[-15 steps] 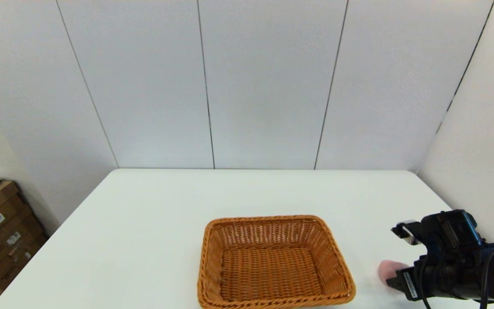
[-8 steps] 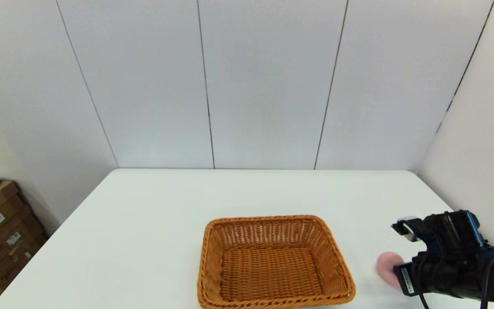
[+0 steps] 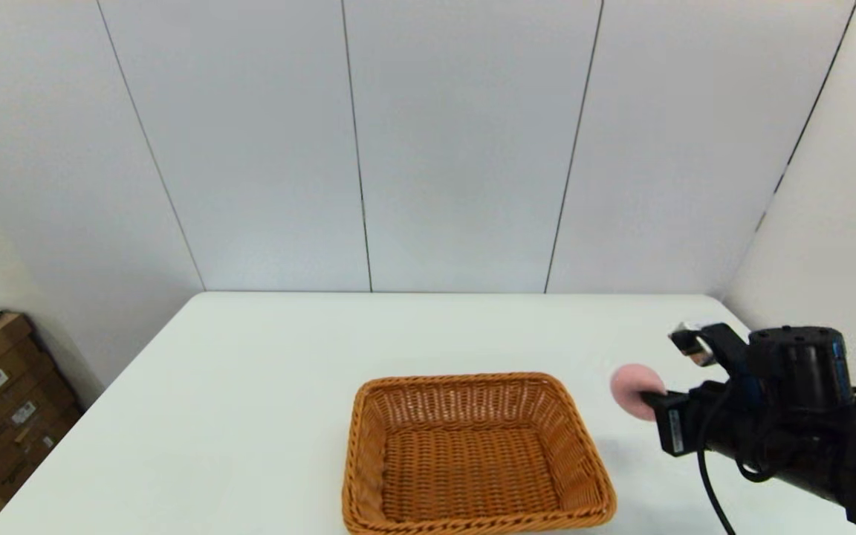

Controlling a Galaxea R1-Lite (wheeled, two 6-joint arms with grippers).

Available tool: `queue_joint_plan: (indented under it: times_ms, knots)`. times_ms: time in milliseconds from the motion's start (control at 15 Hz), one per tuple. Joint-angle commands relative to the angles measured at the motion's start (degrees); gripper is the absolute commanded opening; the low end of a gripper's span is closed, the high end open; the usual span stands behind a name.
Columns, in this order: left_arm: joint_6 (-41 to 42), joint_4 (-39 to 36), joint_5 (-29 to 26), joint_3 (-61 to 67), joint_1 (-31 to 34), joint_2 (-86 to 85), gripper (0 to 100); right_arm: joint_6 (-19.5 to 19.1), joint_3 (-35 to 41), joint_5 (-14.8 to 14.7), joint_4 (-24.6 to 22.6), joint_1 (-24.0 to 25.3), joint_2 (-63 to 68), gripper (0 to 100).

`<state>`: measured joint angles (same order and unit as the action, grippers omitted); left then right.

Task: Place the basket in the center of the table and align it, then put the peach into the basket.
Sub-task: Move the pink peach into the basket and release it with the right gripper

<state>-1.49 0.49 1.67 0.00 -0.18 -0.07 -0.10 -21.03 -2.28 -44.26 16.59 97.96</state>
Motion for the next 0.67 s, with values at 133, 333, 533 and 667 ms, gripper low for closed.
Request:
queue_joint_plan:
  times_ms: [133, 333, 533, 667]
  knots:
    - [-0.36, 0.04, 0.09, 0.0, 0.01, -0.01, 100, 3.26, -15.36, -2.99, 20.45, 18.21, -4.8, 0]
    - [-0.18, -0.05, 0.09, 0.0, 0.01, -0.01, 100, 3.17, -16.68, -4.84, 20.89, 24.01, -1.55, 0]
    - [-0.27, 0.04, 0.09, 0.0, 0.01, -0.01, 100, 3.35, -17.56, -8.71, 20.89, 27.53, 3.02, 0]
    - [-0.27, 0.04, 0.09, 0.0, 0.01, -0.01, 100, 3.7, -18.52, -10.73, 20.18, 27.79, 5.13, 100]
